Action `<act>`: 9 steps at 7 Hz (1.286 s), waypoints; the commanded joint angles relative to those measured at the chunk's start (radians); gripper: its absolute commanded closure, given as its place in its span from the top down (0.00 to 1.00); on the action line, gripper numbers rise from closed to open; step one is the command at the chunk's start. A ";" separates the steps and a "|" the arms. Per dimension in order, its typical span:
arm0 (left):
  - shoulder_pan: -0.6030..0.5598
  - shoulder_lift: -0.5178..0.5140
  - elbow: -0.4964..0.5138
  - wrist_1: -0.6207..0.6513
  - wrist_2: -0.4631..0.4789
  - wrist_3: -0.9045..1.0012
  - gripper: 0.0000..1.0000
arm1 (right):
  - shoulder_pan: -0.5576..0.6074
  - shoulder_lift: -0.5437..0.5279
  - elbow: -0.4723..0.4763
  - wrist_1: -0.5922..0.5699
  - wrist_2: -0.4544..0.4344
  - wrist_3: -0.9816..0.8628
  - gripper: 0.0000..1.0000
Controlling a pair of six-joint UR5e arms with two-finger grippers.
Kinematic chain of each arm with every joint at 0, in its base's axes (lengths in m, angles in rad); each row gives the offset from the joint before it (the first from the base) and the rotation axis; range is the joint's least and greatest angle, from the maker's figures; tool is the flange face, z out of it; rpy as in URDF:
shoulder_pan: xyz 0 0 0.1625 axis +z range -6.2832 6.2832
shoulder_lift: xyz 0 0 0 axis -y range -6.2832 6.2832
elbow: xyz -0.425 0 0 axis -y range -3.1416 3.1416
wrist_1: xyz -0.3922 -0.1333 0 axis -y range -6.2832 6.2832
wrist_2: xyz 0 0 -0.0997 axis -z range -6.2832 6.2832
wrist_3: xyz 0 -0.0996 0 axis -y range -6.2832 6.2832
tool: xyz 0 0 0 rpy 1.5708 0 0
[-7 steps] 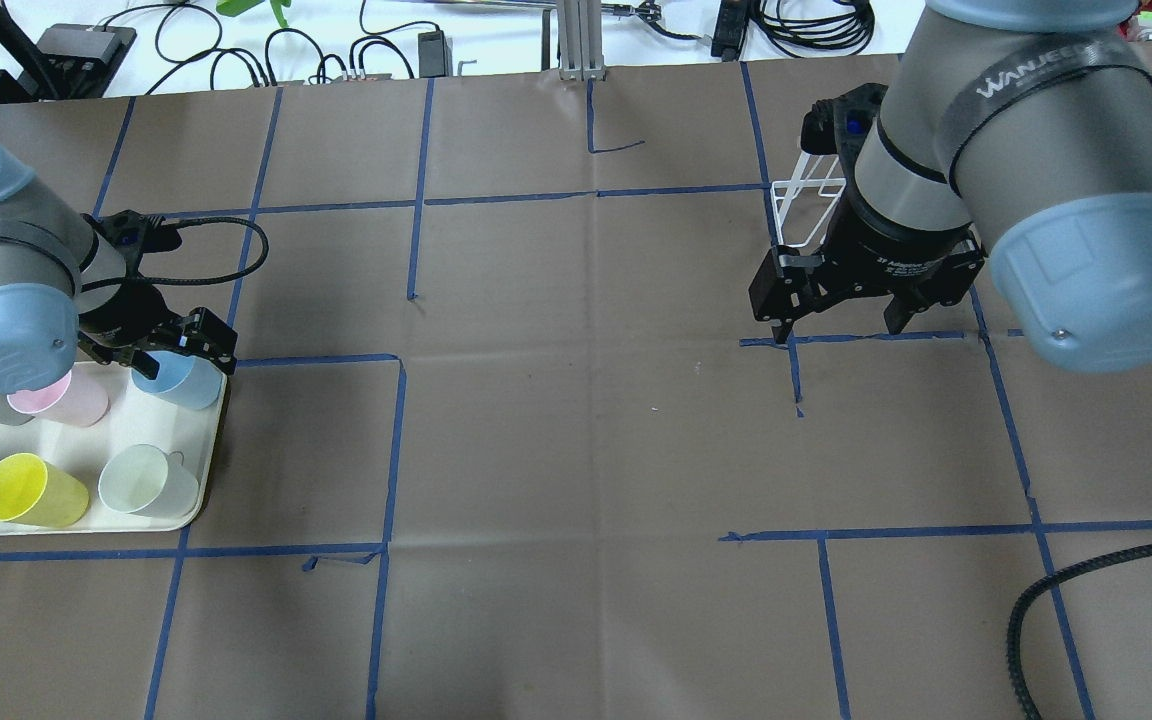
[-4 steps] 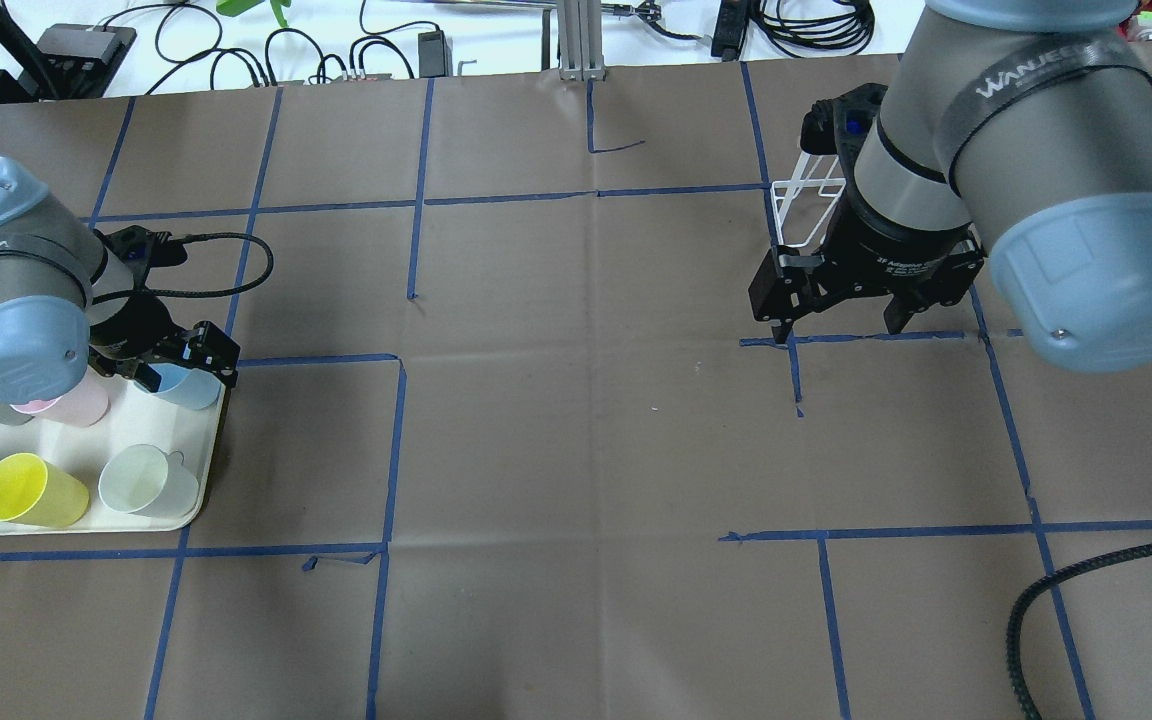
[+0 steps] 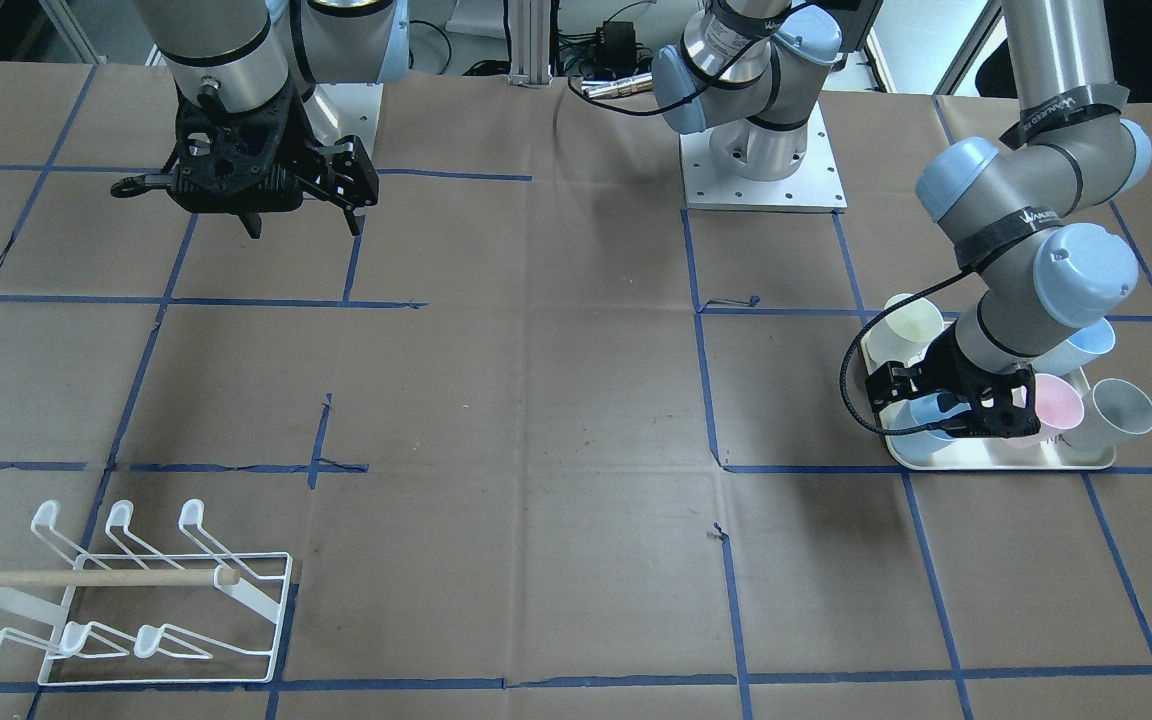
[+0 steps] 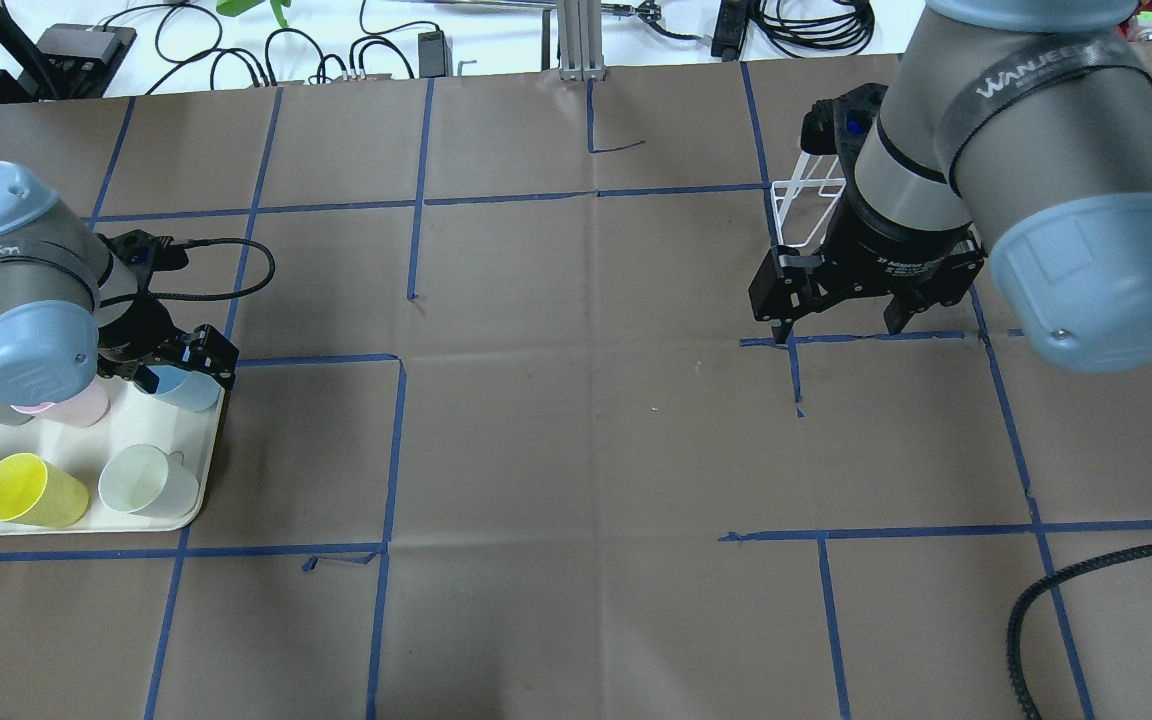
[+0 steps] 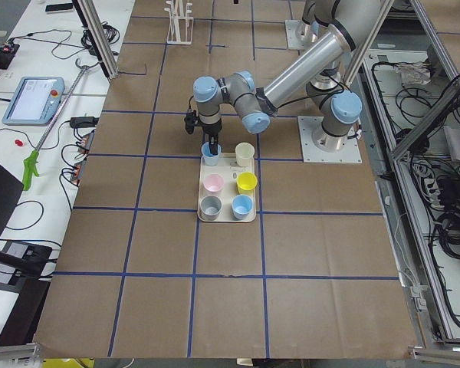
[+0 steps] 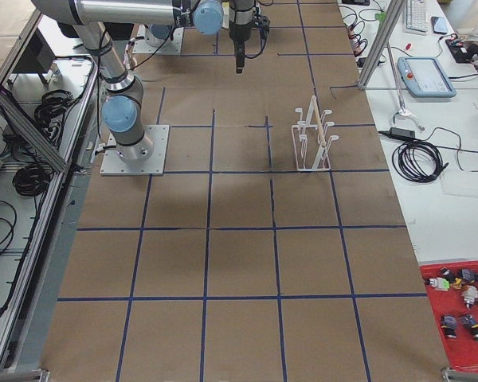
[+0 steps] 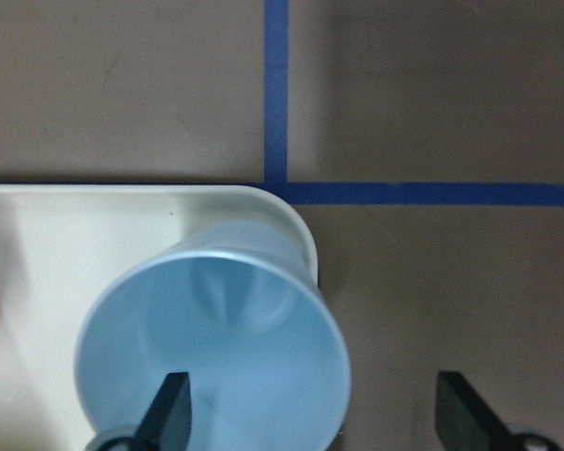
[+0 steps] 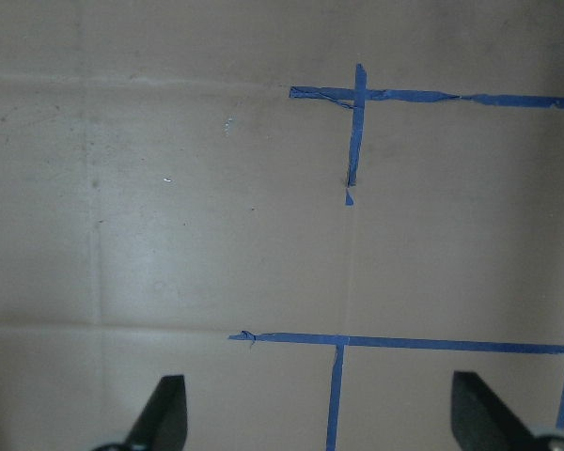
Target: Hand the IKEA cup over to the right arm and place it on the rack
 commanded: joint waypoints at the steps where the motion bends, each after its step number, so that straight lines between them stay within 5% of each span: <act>1: -0.001 -0.001 0.008 -0.003 0.001 0.000 0.09 | 0.000 0.000 0.000 0.000 -0.001 0.000 1.00; 2: -0.001 -0.004 0.008 -0.003 0.001 -0.002 0.00 | 0.000 0.000 0.000 0.000 0.001 0.000 1.00; 5: -0.001 0.025 0.055 -0.045 0.004 -0.003 0.00 | 0.000 0.000 0.000 0.000 0.001 0.000 1.00; 9: -0.011 0.090 0.365 -0.491 0.002 -0.031 0.00 | 0.000 -0.003 0.002 -0.074 0.063 0.005 1.00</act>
